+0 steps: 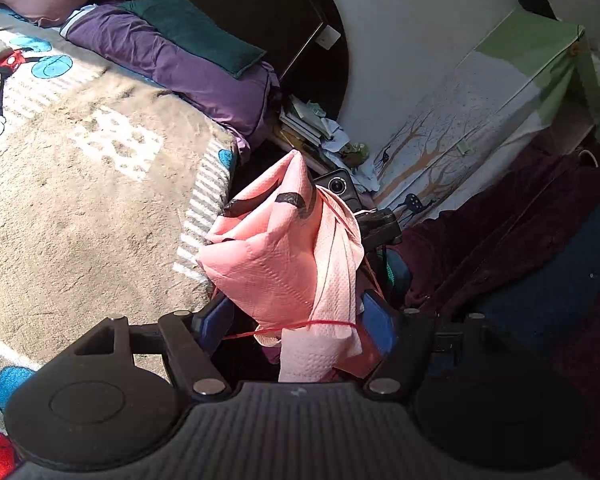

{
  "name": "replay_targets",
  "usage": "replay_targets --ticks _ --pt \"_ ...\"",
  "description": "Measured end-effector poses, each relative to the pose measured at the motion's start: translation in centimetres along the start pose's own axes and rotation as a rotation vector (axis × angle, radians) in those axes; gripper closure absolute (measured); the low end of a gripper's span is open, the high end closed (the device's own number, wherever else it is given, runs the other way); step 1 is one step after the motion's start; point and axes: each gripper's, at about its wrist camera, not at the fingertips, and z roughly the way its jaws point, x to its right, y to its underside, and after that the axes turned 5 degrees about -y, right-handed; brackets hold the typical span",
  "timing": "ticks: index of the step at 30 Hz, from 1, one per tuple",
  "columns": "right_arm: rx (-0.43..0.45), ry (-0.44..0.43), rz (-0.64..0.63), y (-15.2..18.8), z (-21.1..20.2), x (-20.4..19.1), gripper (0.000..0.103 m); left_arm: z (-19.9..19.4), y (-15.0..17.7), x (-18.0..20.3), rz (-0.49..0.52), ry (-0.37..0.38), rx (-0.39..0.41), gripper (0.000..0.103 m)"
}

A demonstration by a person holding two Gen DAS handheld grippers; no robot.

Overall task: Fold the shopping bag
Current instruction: 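Raise the banded pink roll upright with the left tool, handles hanging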

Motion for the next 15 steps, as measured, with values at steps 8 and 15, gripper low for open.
replay_targets --ticks 8,15 --pt "0.077 -0.13 0.094 -0.5 0.9 -2.7 0.063 0.3 4.5 1.7 -0.195 0.09 0.445 0.033" --pt "0.163 0.044 -0.067 -0.4 0.8 -5.2 0.062 0.8 6.6 4.7 -0.437 -0.033 0.655 0.033"
